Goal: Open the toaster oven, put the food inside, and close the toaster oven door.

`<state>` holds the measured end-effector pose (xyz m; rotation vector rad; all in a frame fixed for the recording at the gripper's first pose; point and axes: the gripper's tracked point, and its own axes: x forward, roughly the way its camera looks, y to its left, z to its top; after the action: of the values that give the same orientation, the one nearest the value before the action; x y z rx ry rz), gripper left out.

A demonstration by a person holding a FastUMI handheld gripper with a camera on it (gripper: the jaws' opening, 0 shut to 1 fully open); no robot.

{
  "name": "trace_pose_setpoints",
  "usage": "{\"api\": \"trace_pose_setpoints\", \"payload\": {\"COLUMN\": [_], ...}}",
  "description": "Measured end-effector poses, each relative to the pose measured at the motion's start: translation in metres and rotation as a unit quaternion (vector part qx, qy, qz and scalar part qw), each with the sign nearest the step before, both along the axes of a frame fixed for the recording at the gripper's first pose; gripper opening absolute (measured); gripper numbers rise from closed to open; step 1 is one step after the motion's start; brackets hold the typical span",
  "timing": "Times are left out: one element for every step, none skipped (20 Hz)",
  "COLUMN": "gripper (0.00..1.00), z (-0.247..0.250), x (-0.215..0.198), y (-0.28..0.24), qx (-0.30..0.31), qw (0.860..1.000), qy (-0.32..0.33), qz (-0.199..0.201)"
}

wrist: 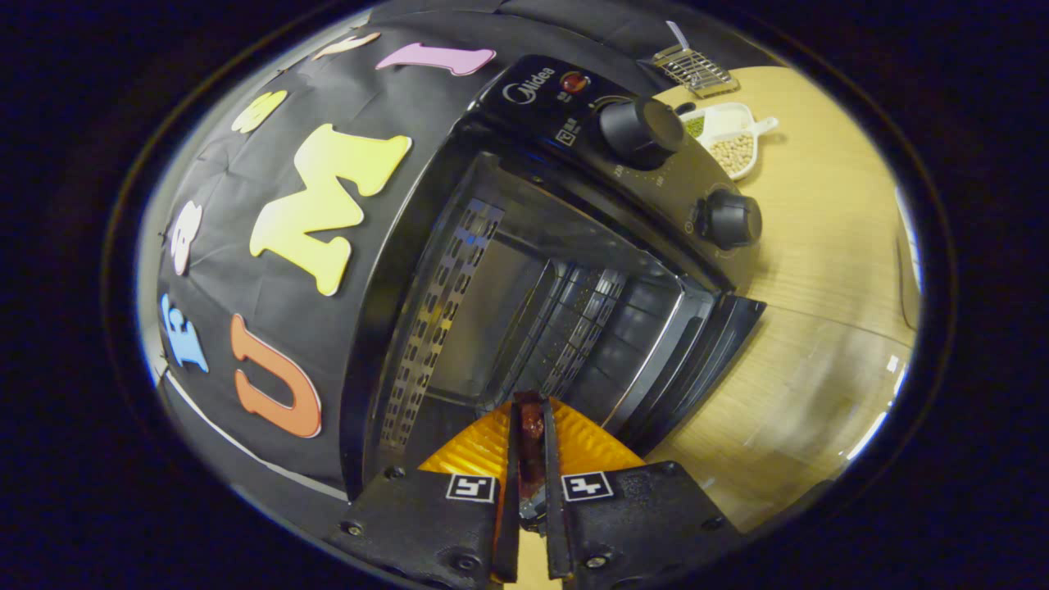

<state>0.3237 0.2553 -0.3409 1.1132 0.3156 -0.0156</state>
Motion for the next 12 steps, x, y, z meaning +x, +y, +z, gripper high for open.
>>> {"api": "trace_pose_setpoints", "payload": {"gripper": [0.19,0.21,0.23,0.26,0.28,0.36,0.44,0.53,0.61,0.74,0.88,1.00], "z": [-0.002,-0.002,-0.002,-0.004,-0.002,0.000,0.004,0.015,0.022,0.032,0.035,0.038], "x": [-0.001,-0.001,-0.002,-0.004,-0.004,-0.005,-0.006,-0.009,-0.008,-0.011,-0.014,-0.016], "y": [0.000,-0.001,-0.002,-0.006,-0.010,-0.014,-0.017,-0.021,-0.023,-0.026,-0.023,-0.023], "qx": [-0.015,-0.029,-0.054,-0.080,-0.108,-0.144,-0.181,-0.213,-0.250,-0.281,-0.304,-0.317], "qw": [1.000,1.000,0.998,0.997,0.994,0.989,0.983,0.977,0.968,0.959,0.952,0.947], "qy": [0.004,0.005,0.010,0.014,0.014,0.015,0.012,-0.004,-0.012,-0.022,-0.027,-0.026], "qz": [0.004,0.008,0.013,0.016,0.015,0.020,0.024,0.025,0.022,0.021,0.028,0.039]}}
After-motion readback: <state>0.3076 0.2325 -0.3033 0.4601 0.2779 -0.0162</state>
